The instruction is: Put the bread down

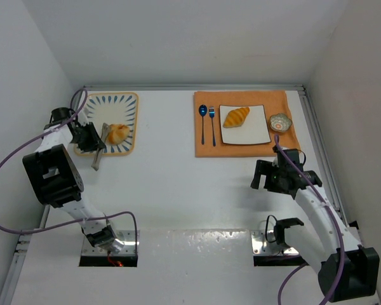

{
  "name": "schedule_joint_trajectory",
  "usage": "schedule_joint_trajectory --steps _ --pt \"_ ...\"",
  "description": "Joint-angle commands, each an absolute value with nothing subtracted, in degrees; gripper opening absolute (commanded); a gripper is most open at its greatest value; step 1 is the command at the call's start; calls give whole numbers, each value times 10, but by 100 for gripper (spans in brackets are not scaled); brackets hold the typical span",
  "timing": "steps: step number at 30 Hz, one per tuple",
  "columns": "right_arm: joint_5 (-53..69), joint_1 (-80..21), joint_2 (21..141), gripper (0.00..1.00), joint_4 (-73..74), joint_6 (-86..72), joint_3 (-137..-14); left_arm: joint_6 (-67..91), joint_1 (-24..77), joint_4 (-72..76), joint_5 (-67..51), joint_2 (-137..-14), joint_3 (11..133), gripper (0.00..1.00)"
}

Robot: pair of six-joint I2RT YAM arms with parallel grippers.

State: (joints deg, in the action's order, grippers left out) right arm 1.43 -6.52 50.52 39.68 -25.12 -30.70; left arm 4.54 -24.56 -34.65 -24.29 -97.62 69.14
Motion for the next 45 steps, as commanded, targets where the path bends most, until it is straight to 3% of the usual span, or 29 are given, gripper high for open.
schedule_joint_trajectory --steps 1,4,5,20,27,31,36,45 --pt "4 -68 503 96 396 -258 -321 45 -252 -346 -258 -989 720 24" --pt "3 -67 504 96 395 -257 -321 45 -252 -352 -264 -989 731 3" --pt "3 -69 503 96 398 -257 -321 40 -252 -352 -264 -989 744 0" --pt "2 -68 501 96 389 -289 -309 -3 -217 -383 -301 -909 833 0" --pt "-46 -48 481 97 389 -315 -277 11 -93 -389 -326 -939 930 0" --pt "-45 -44 472 97 384 -308 -250 11 29 -403 -312 -971 991 0" --pt "-61 -43 487 97 387 -290 -244 11 186 -403 -278 -1079 1103 0" --pt "-89 -40 464 97 417 -294 -275 37 351 -335 -238 -1276 1280 0"
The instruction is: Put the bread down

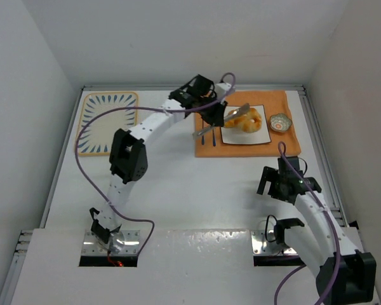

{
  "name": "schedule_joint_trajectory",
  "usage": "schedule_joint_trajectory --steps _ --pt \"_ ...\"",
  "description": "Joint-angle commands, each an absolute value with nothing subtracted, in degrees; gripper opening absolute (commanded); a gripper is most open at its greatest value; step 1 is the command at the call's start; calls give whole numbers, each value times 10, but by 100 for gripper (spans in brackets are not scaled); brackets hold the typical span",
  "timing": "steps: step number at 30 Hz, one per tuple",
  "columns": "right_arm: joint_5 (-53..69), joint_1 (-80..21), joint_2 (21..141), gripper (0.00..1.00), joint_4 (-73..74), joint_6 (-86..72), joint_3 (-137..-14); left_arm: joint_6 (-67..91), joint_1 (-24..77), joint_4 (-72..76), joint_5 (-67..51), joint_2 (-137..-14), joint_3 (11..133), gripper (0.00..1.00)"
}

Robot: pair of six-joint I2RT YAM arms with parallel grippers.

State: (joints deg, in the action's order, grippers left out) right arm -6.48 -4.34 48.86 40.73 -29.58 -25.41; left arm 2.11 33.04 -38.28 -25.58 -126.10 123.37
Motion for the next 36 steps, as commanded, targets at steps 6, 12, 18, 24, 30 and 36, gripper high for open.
schedule_joint_trajectory --steps 6,12,18,24,30,36 --pt "-112 -40 421 97 454 -289 -272 58 393 -284 -164 -1347 1310 0" --pt "-128 -42 405 97 469 -285 -275 47 412 -271 -130 -1371 1303 0" --pt "-135 -41 402 97 475 -266 -278 42 412 -271 -138 -1365 1274 33" --pt "-113 -42 414 97 468 -261 -280 47 412 -276 -164 -1341 1299 46" --pt "-91 -40 417 97 461 -262 -278 54 407 -287 -166 -1331 1332 49" --pt "-72 -40 422 97 458 -262 -289 59 388 -300 -177 -1313 1370 56"
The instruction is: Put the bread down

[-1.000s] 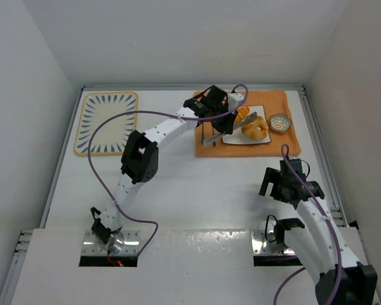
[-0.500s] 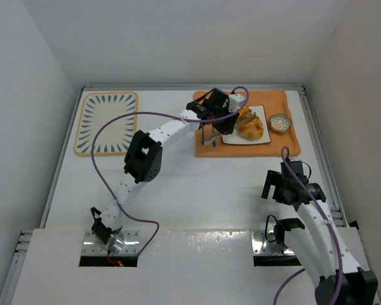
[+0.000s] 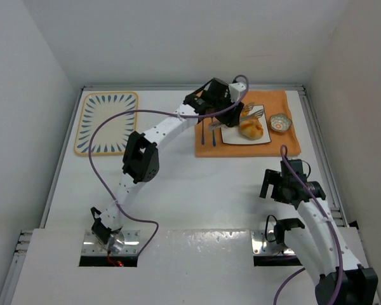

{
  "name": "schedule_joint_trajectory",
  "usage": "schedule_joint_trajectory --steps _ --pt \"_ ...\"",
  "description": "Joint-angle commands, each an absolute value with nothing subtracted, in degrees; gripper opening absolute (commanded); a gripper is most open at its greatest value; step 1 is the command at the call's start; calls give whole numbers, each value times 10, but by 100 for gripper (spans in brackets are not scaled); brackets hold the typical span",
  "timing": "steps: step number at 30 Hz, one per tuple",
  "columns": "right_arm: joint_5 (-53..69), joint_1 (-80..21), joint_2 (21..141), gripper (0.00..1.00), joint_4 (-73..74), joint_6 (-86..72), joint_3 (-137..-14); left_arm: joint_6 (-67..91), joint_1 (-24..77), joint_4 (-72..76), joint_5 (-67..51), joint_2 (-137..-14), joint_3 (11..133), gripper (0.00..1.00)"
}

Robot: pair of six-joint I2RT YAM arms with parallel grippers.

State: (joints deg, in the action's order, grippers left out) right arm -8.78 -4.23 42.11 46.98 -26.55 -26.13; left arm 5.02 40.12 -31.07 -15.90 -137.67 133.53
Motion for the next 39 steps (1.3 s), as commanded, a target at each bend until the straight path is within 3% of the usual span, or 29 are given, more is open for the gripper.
schedule_joint_trajectory --steps 1,13,17,21,25,30,39 --pt "-70 -41 419 97 456 -265 -287 67 388 -300 -184 -1307 1370 56" --pt "-62 -43 428 97 439 -293 -286 91 219 -310 -195 -1203 1277 54" --pt "-66 -43 397 95 441 -330 -273 66 164 -286 -88 -1143 1166 54" --pt "-72 -43 375 95 461 -348 -272 66 152 -228 -40 -1108 999 55" --pt "-87 -46 374 95 489 -344 -286 107 147 -195 -17 -1115 925 56" --pt "-91 -45 357 95 489 -366 -280 137 142 -161 10 -1131 871 56" --pt "-70 -45 358 99 480 -351 -265 149 163 -156 29 -1148 810 73"
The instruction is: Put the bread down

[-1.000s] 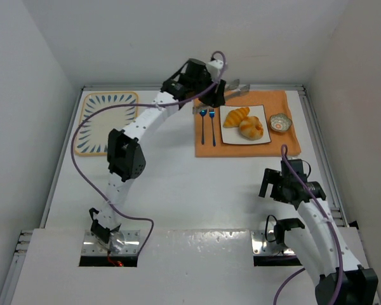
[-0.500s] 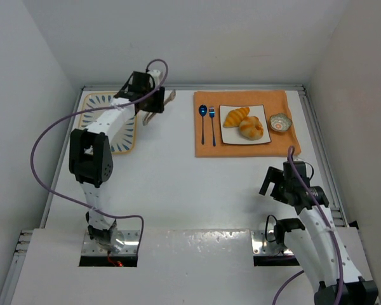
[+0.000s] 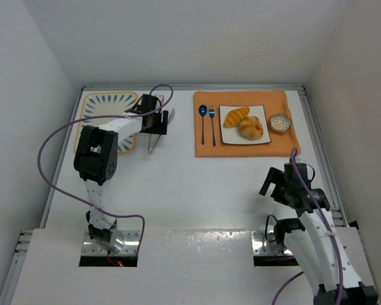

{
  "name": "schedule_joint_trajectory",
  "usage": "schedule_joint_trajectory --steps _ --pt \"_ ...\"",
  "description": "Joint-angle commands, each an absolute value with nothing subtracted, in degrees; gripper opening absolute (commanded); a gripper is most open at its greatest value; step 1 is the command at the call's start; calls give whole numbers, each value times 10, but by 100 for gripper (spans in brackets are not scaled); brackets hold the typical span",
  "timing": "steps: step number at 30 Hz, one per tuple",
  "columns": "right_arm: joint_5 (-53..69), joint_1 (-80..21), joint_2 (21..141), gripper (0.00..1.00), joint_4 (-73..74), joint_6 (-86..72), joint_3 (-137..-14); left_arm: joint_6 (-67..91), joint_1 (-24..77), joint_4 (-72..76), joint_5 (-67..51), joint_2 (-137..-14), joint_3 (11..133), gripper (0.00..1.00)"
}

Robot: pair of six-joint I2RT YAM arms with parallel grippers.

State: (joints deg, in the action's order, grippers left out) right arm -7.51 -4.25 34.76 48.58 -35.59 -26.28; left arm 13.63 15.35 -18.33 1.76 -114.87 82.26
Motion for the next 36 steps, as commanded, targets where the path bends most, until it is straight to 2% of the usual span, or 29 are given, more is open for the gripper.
schedule_joint_trajectory --steps 1,2,3,5,12,17,20,25,30,36 --pt "-67 -44 366 99 480 -345 -266 149 163 -156 29 -1148 810 80" --pt "-62 -43 367 99 487 -344 -267 143 169 -156 24 -1143 810 82" --pt "-62 -45 370 99 489 -342 -267 143 169 -156 24 -1143 810 90" --pt "-61 -44 368 99 492 -341 -263 138 169 -156 18 -1143 810 100" --pt "-49 -45 358 99 511 -338 -251 118 169 -240 18 -1115 888 100" --pt "-28 -44 368 99 489 -316 -249 -5 169 -290 0 -994 891 100" --pt "-25 -43 376 99 469 -319 -241 -103 169 -337 37 -931 831 100" --pt "-26 -43 396 99 447 -317 -229 -180 141 -335 151 -819 623 100" --pt "-27 -45 419 99 441 -301 -239 -195 105 -288 146 -778 471 100" --pt "-16 -45 449 99 432 -300 -257 -190 105 -270 67 -746 417 100"
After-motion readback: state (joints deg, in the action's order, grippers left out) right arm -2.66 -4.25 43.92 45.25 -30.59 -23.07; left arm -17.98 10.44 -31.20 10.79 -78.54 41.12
